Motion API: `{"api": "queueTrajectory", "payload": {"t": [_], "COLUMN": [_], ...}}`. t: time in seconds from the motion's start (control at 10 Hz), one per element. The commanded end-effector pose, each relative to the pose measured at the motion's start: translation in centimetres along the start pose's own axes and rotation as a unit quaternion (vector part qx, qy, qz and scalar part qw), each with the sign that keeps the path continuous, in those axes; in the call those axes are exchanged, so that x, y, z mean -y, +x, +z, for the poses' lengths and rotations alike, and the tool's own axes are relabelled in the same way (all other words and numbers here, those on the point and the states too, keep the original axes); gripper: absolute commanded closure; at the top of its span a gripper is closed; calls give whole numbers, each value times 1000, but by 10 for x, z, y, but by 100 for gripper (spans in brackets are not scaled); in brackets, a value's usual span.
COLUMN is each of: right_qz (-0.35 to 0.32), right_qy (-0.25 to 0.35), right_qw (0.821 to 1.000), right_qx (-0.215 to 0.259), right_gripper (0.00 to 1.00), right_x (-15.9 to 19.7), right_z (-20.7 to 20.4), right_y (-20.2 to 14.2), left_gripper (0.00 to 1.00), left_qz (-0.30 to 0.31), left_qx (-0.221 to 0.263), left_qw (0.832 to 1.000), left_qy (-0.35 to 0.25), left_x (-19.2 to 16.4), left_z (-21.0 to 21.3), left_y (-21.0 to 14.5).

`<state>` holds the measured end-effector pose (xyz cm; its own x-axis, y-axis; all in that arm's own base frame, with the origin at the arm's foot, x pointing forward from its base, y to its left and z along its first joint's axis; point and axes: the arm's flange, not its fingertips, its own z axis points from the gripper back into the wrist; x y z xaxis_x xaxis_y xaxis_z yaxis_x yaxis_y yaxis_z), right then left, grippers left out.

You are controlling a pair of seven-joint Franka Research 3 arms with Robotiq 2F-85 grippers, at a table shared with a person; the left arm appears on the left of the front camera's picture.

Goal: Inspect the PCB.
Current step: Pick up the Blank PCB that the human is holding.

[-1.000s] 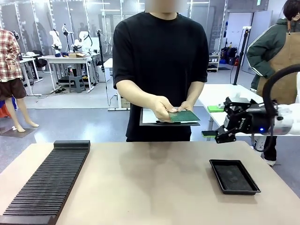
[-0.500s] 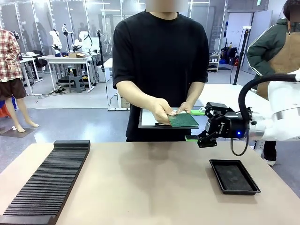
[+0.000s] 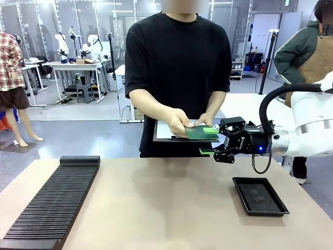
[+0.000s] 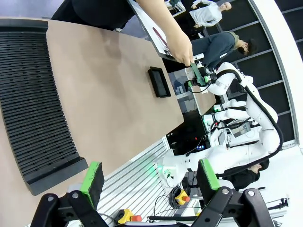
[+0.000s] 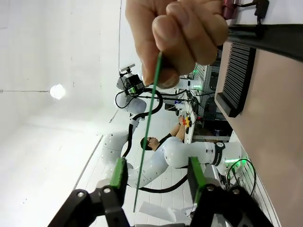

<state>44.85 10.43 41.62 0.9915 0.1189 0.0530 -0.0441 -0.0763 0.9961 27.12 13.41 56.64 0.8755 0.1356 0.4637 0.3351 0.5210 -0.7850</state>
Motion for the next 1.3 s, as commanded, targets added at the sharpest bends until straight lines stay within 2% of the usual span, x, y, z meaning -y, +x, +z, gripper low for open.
{"api": "queueTrajectory", "payload": {"t": [0.0, 0.2, 0.3, 1.0, 1.2], "right_qz": [-7, -13, -16, -28, -12], "right_qy": [-11, -26, -34, -31, -31], "right_qw": [1000, 1000, 999, 999, 999], "right_qx": [1, 1, 3, 3, 3], "right_gripper": [100, 97, 100, 100, 100], "right_x": [-7, -16, -19, -20, -18], "right_z": [-1, -5, -7, -7, -3], "right_y": [-5, -6, -6, -5, -3], "left_gripper": [0, 0, 0, 0, 0], "left_qz": [1, 1, 1, 1, 1], "left_qx": [-4, -4, -4, -4, -4], "left_qw": [1000, 1000, 1000, 1000, 1000], "left_qy": [6, 6, 6, 6, 6], "left_x": [2, 2, 2, 2, 2], "left_z": [1, 1, 1, 1, 1], "left_y": [0, 0, 0, 0, 0]}}
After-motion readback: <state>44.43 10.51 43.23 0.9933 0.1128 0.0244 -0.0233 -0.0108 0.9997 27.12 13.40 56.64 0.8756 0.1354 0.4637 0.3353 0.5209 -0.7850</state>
